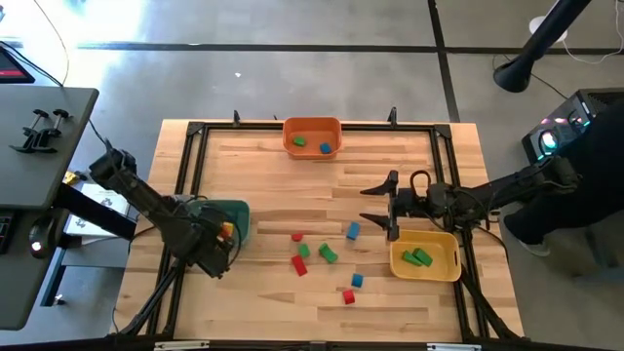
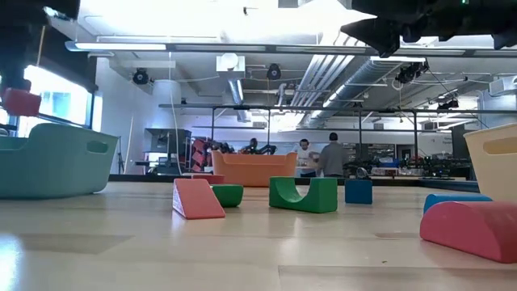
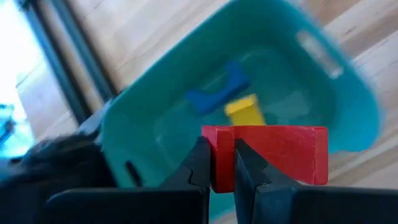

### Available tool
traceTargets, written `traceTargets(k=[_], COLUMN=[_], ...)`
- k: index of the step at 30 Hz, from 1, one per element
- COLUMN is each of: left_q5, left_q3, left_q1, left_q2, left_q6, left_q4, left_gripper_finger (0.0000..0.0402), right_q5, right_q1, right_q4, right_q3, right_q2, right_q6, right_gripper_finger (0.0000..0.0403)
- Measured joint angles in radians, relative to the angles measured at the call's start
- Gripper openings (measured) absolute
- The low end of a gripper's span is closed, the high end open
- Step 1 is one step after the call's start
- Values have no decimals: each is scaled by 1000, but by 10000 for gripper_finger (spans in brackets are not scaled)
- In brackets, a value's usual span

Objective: Sort blocks by size
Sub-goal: Put the red arch block into the green bin

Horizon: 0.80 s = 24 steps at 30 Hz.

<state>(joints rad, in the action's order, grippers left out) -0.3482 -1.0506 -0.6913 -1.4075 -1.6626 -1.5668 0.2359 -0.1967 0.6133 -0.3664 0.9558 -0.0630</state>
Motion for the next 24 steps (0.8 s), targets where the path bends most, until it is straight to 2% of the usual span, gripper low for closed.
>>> traceTargets(k=[4, 7, 10, 16, 24], left_q5=[179, 229, 255, 247, 147], left_q3=[74, 150, 214, 281, 304], left_q1=[30, 63, 109, 237, 334], left_q2=[1, 1, 1, 1, 2], left_q6=[47, 97, 219, 458, 725], left_q4=[-1, 47, 110, 161, 270], left_gripper_finger=[11, 11, 11, 11, 31], right_q5=[0, 0, 0, 0, 0], right_q1=[0, 0, 0, 0, 0], right_q4=[-13, -15, -15, -11, -11], right_q3=[0, 0, 0, 0, 1], right_q2=[0, 1, 1, 1, 1], right_q6=[3, 2, 2, -5, 7], right_gripper_finger=[281, 281, 281, 281, 281])
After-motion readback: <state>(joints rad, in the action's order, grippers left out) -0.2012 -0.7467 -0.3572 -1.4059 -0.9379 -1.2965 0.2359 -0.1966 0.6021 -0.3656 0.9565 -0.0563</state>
